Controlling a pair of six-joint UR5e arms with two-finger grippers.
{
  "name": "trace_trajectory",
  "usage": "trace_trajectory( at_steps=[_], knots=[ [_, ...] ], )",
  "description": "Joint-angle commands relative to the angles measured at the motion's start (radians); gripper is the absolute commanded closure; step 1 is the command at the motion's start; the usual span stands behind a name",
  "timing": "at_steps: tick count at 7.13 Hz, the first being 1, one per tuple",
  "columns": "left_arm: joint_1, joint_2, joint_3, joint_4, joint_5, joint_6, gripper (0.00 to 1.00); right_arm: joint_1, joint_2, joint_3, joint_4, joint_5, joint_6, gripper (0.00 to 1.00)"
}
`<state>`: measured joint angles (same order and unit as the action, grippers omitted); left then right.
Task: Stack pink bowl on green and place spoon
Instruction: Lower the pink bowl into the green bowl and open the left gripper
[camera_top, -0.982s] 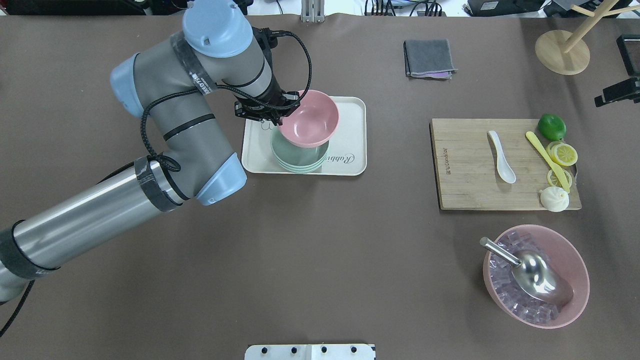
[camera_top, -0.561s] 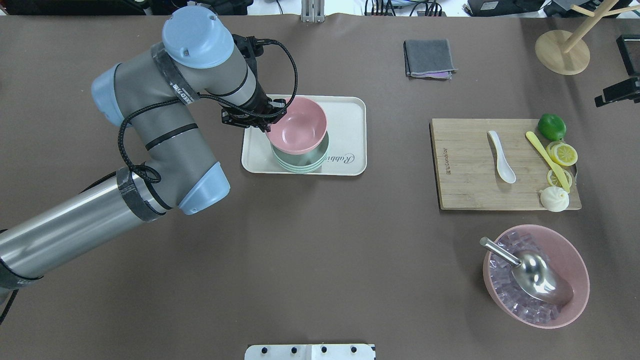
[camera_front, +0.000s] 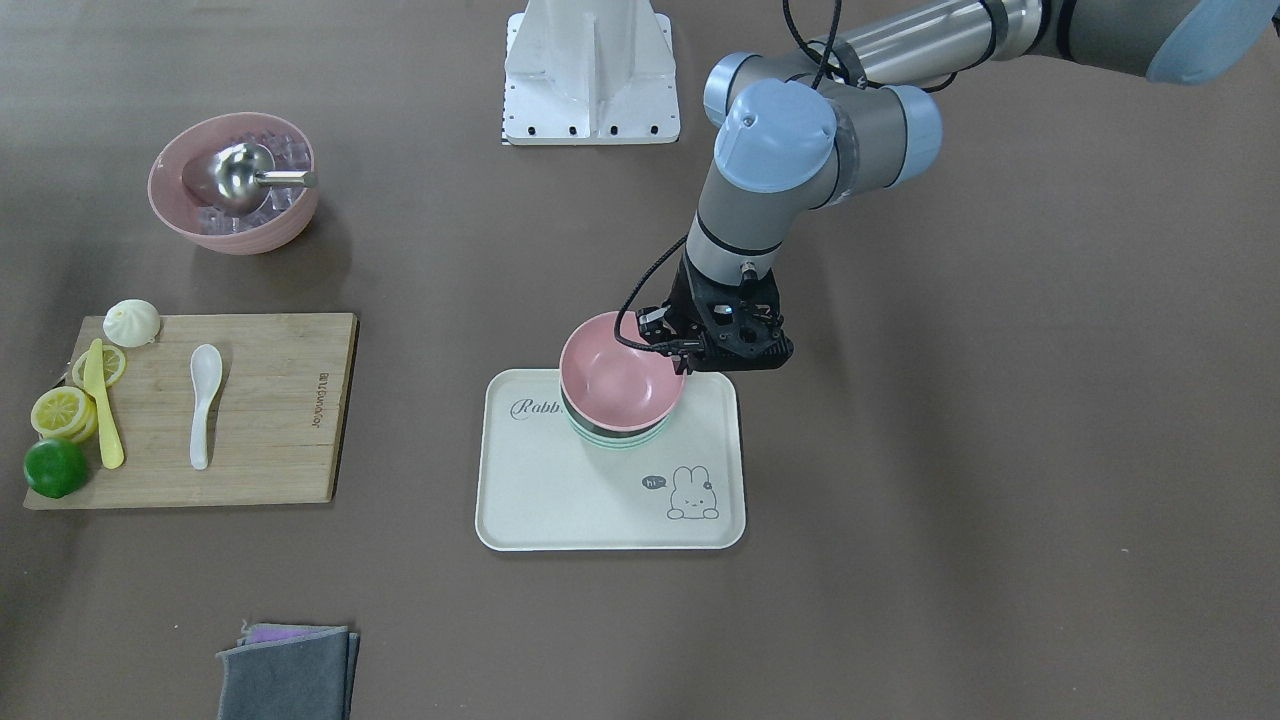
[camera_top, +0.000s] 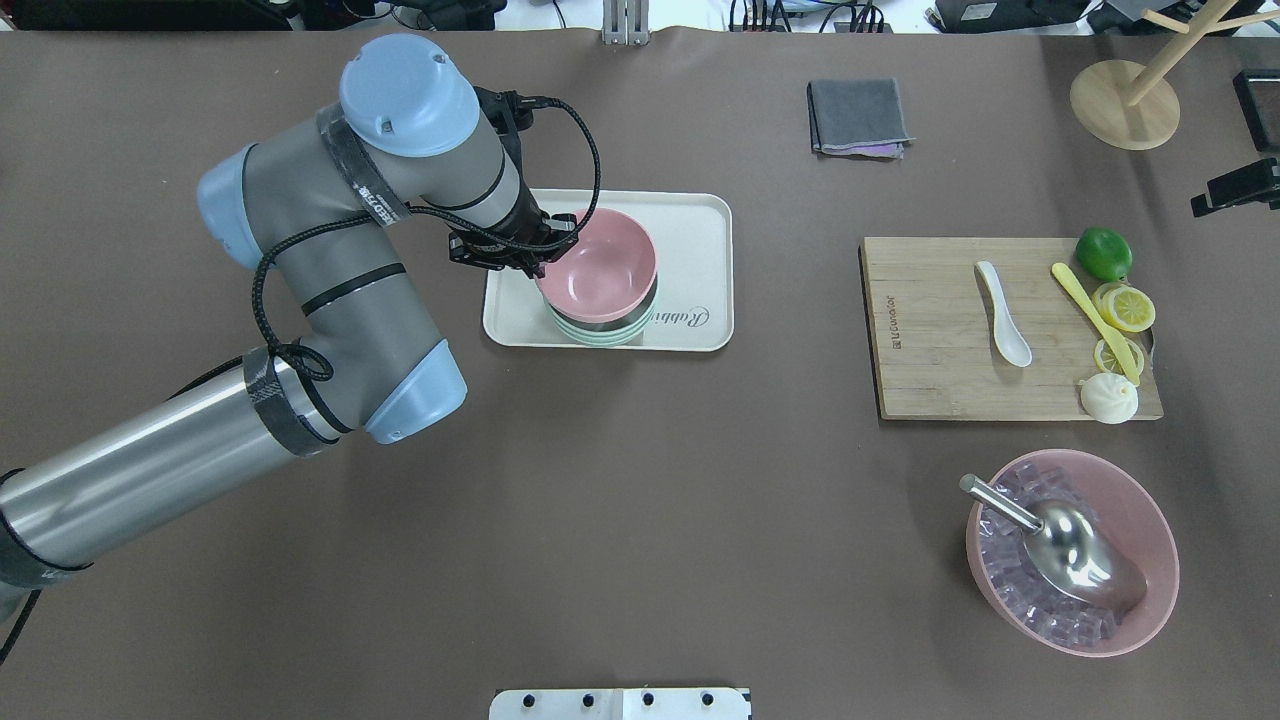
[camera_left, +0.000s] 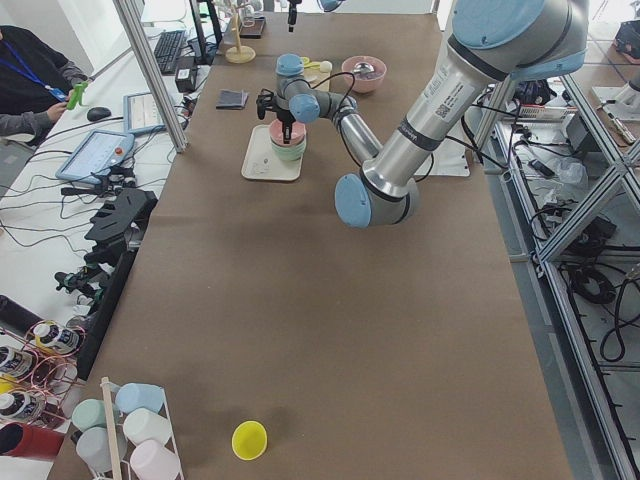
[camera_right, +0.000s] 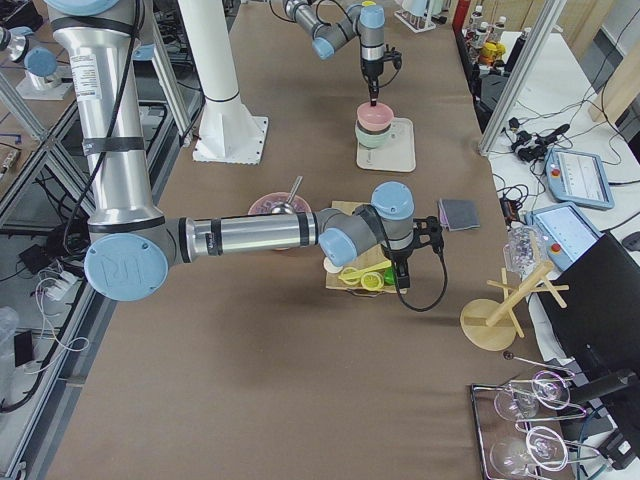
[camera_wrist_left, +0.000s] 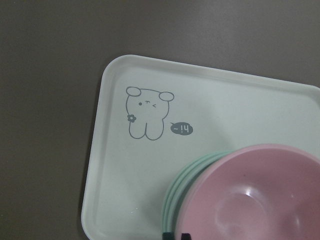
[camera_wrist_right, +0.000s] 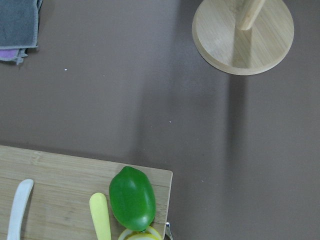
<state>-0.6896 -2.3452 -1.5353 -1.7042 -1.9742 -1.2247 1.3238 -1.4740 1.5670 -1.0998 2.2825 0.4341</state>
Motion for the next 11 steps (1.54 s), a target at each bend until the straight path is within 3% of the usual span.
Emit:
trace_trajectory(
  at_steps=[1,11],
  knots=[
    [0.021,0.0,0.009,0.0,0.023,-0.001,1.0,0.0,0.0,-0.002,0.0,0.0,0.0,0.0],
    [0.021,-0.003,0.024,-0.011,0.043,0.007,1.0,0.0,0.0,-0.005,0.0,0.002,0.0,0.0]
  ],
)
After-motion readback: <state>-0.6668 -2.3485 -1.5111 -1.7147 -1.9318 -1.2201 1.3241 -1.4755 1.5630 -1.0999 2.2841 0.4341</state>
